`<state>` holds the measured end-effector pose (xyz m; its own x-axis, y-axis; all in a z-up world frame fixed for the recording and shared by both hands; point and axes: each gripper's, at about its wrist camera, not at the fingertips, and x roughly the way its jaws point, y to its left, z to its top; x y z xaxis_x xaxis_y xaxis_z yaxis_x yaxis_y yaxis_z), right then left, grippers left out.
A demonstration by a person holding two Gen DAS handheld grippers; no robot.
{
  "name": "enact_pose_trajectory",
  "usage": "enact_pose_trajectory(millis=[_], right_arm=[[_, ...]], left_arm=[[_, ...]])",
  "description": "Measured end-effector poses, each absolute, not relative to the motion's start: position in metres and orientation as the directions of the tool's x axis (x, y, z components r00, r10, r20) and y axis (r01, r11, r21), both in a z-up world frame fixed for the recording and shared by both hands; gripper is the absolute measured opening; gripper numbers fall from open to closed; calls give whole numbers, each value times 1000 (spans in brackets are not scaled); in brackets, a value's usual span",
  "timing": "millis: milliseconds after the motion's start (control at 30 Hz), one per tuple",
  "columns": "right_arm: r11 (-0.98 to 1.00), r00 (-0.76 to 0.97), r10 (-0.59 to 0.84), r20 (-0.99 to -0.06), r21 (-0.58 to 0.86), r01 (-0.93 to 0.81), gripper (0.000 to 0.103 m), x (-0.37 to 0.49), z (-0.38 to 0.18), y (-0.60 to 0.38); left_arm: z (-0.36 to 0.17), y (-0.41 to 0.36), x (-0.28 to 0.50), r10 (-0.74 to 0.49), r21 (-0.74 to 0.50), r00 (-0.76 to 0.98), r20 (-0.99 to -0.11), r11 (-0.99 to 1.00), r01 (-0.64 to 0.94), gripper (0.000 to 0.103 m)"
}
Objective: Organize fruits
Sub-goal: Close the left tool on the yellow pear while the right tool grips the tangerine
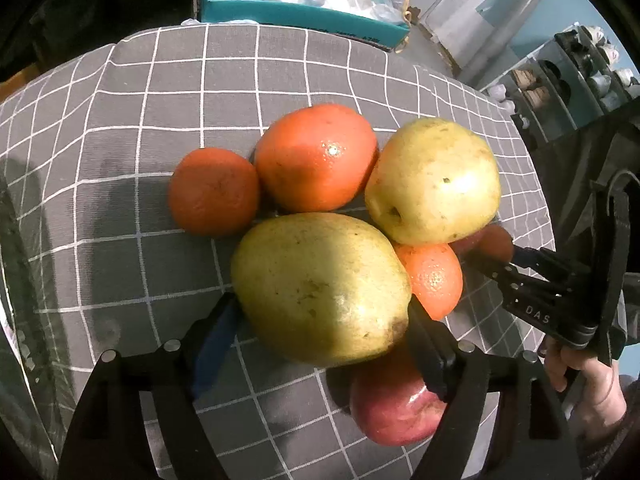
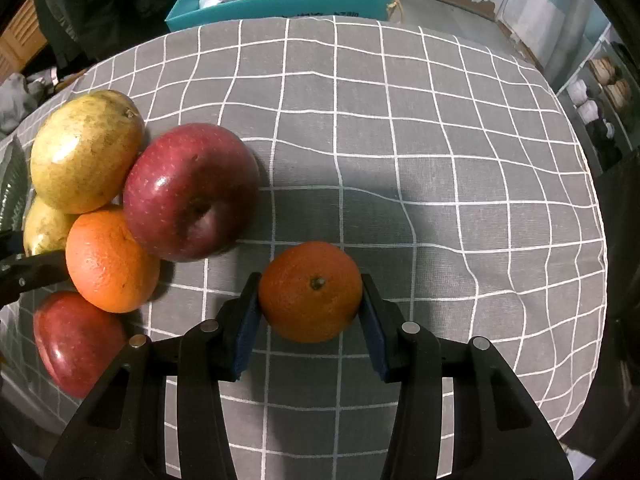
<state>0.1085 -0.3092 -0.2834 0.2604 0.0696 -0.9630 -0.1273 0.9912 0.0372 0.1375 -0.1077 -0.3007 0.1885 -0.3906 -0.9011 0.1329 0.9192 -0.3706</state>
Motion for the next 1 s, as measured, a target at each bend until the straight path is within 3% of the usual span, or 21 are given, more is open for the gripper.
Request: enact_pose_trajectory(millis=[300,467,1000], right_arm=[[989,269,73,-960,35,-143,46,110,-282,-309],[989,283,65,-957,24,-145,46,108,-276,-302],[985,326,85,-941,30,-170,46,107,-252,-296]], left_arm=[[-300,-104,139,-394,-370,202,-897,918,145,80],[-293,-113,133,-310,-267,243,-919,944,192,79],[-284,-105,103,-172,-118,258,-951,971,210,78]])
